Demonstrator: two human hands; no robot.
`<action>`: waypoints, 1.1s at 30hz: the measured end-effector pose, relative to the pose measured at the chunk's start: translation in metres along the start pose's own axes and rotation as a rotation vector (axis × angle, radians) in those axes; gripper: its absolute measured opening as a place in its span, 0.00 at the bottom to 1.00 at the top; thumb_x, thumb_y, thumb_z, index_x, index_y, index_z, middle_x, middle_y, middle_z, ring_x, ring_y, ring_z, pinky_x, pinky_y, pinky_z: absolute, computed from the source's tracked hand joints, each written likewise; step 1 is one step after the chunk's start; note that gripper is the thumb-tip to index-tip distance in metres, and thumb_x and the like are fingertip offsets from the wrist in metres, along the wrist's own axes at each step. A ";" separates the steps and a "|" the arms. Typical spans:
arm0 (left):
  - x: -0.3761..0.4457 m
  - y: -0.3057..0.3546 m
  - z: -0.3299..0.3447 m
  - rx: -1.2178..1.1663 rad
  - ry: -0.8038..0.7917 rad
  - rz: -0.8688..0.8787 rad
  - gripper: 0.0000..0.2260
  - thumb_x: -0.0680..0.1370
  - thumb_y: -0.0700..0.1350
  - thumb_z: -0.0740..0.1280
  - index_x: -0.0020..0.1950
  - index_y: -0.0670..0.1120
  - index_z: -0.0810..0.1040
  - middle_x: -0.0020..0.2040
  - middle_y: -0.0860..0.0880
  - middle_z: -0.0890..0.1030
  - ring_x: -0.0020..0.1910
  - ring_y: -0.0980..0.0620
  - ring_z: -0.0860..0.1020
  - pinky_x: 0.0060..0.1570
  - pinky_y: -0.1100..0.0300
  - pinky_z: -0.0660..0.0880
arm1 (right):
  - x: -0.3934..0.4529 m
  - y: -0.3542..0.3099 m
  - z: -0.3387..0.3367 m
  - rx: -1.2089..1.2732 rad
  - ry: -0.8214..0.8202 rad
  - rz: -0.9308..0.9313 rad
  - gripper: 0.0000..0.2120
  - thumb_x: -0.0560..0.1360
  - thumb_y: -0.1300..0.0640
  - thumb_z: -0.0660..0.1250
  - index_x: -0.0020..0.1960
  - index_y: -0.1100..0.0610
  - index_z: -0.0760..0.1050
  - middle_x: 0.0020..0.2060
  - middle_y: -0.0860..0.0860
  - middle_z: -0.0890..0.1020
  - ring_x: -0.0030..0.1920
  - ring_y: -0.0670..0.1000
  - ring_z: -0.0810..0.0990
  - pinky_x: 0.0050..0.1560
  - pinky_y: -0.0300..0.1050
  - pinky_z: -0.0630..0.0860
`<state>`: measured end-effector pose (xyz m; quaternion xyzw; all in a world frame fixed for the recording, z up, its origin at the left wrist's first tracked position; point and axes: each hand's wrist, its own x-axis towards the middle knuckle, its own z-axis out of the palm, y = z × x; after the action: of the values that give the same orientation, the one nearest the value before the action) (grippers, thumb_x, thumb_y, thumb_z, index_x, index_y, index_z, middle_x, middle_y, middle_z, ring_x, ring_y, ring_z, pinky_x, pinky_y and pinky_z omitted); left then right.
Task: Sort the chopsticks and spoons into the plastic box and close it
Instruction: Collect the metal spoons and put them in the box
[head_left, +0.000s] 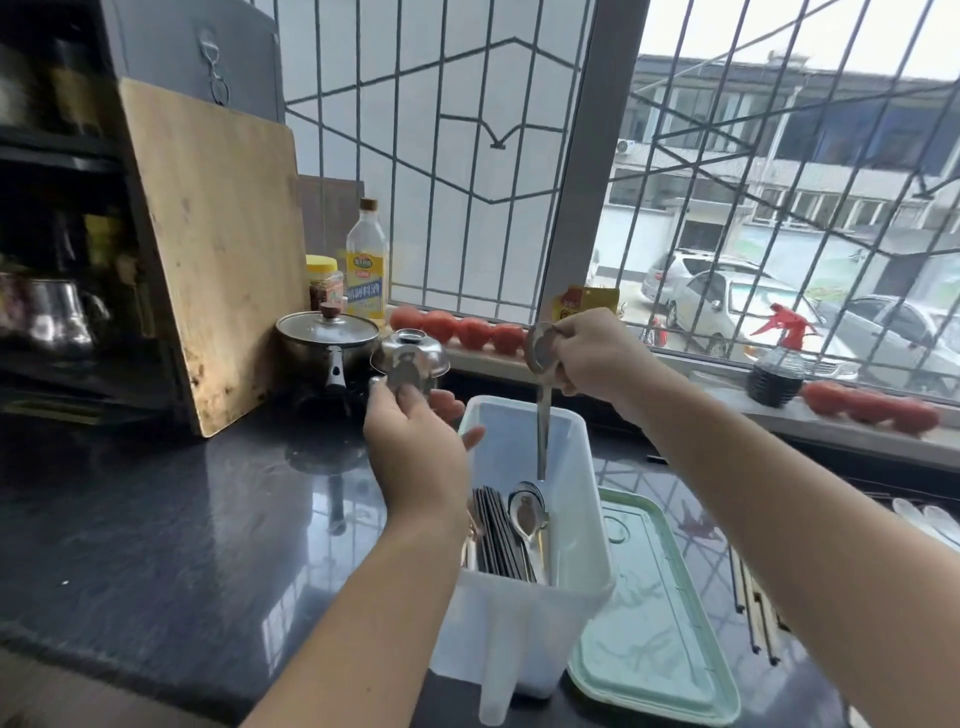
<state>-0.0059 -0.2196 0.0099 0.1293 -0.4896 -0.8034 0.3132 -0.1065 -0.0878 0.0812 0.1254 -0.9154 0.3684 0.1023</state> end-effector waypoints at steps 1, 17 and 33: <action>0.002 0.000 -0.001 -0.002 0.023 0.004 0.12 0.88 0.45 0.54 0.51 0.46 0.75 0.44 0.44 0.77 0.40 0.50 0.79 0.38 0.51 0.85 | 0.005 0.005 0.003 -0.082 -0.069 0.041 0.10 0.81 0.65 0.62 0.47 0.63 0.82 0.42 0.62 0.85 0.39 0.57 0.84 0.38 0.51 0.84; 0.003 -0.007 0.001 0.124 -0.061 0.004 0.12 0.88 0.45 0.55 0.50 0.45 0.75 0.42 0.46 0.76 0.26 0.57 0.74 0.28 0.60 0.77 | 0.012 0.052 0.104 -0.813 -0.685 0.231 0.05 0.78 0.64 0.70 0.47 0.66 0.75 0.33 0.55 0.84 0.27 0.50 0.83 0.44 0.46 0.84; 0.002 -0.008 0.003 0.140 -0.095 0.005 0.13 0.88 0.49 0.57 0.52 0.44 0.76 0.41 0.47 0.77 0.26 0.55 0.74 0.28 0.58 0.76 | 0.000 0.060 0.120 -0.989 -0.943 0.044 0.12 0.79 0.59 0.67 0.38 0.61 0.79 0.24 0.50 0.78 0.29 0.50 0.76 0.38 0.45 0.76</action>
<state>-0.0114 -0.2165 0.0048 0.1116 -0.5591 -0.7717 0.2817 -0.1358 -0.1302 -0.0424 0.1923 -0.9251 -0.1852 -0.2698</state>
